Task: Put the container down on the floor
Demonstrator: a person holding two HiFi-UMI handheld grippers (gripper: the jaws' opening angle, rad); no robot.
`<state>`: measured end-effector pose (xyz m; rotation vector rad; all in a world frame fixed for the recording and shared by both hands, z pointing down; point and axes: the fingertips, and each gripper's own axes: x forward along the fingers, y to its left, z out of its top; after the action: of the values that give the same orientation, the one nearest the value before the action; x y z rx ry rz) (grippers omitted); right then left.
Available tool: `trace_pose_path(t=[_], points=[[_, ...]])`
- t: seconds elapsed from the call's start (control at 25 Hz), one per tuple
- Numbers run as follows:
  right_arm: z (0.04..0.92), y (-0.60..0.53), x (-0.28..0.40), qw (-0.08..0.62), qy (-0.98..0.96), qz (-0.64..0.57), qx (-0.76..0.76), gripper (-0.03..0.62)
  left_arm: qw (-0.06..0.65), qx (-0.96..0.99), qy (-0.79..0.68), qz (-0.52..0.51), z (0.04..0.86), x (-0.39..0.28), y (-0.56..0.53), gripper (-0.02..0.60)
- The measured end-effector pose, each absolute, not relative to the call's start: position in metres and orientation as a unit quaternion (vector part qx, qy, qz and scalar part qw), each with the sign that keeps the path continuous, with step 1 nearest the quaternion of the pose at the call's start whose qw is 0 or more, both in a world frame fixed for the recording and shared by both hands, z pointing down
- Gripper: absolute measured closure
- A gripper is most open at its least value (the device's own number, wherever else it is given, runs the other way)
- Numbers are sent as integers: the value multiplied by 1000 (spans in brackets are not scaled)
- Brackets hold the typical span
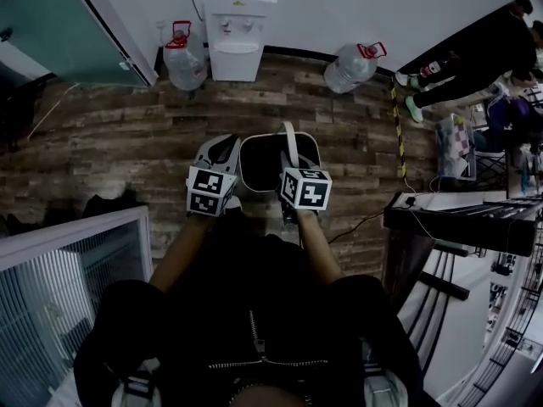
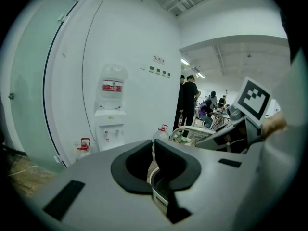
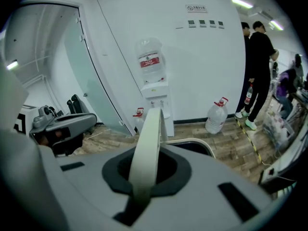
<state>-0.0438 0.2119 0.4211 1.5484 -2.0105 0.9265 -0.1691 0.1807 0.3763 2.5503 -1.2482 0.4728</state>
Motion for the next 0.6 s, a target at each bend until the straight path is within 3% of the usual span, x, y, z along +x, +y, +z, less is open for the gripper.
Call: trace_pose_path(t=[0.6], points=[[422, 157, -39, 210, -712, 344, 575, 580, 142, 886, -407, 171, 384, -170, 131, 555]])
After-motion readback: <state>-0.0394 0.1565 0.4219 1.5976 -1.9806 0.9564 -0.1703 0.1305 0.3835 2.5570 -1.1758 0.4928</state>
